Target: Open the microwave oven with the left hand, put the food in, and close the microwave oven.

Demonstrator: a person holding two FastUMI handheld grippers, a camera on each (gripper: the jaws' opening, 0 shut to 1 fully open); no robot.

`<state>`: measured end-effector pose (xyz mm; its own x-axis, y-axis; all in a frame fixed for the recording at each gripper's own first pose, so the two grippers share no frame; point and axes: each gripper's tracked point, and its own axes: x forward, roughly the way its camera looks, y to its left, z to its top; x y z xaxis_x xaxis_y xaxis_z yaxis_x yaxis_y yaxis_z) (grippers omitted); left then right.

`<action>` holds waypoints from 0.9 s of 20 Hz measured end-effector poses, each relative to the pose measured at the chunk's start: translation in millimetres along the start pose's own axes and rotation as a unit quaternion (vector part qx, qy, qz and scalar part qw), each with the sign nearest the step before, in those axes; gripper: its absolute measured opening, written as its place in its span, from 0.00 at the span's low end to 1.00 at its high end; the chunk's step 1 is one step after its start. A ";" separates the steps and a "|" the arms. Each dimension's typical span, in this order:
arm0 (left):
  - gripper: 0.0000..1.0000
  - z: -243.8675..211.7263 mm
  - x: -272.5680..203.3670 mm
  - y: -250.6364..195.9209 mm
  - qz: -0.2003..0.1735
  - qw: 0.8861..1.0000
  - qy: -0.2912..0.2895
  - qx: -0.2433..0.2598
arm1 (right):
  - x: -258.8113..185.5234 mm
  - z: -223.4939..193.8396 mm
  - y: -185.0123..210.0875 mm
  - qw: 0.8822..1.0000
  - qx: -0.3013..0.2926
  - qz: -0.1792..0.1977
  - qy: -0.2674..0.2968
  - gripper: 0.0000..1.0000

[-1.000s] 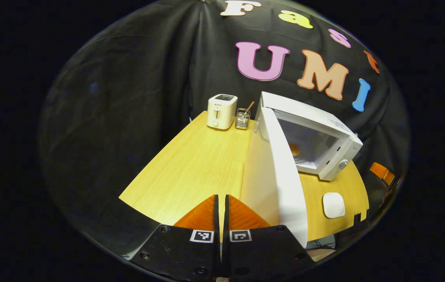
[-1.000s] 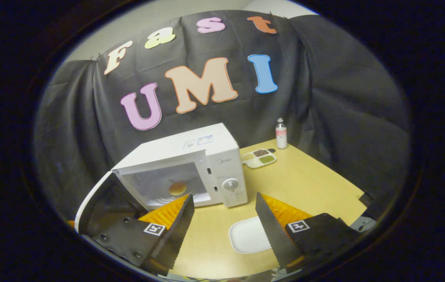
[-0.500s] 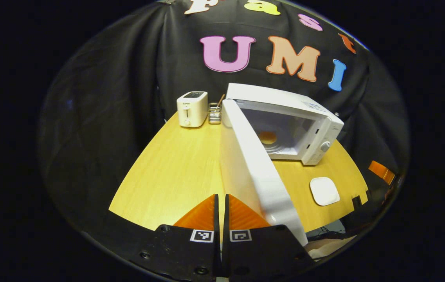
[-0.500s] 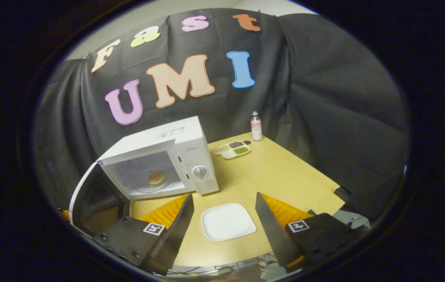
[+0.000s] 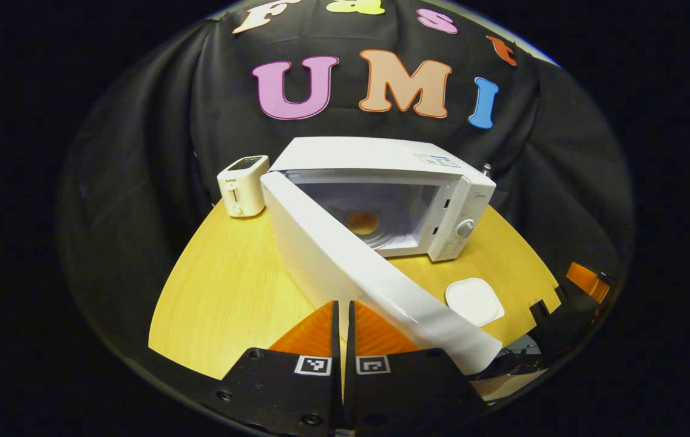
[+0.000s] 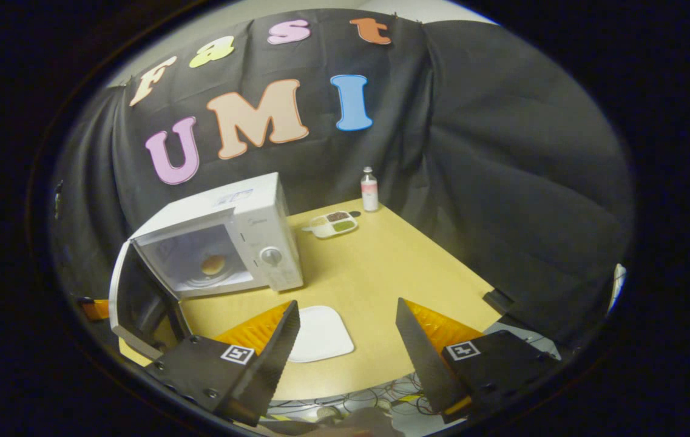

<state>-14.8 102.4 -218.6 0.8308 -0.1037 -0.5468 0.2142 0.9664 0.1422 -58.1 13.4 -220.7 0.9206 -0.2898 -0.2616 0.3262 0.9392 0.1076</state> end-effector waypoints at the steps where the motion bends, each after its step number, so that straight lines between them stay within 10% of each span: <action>1: 0.01 3.6 3.7 -7.6 -0.004 1.000 -0.001 0.003 | 0.7 0.3 -5.2 1.000 0.007 -0.003 0.004 0.98; 18: 0.01 78.5 92.7 -109.2 -0.029 0.998 -0.061 0.007 | 57.7 44.6 -10.3 0.999 -0.027 0.045 -0.010 0.98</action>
<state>79.2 -31.3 -220.0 0.8729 -0.1882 -0.4501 0.2704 0.9546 0.1252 1.2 -21.2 -194.2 0.9500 -0.2074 -0.2335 0.2309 0.9698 0.0781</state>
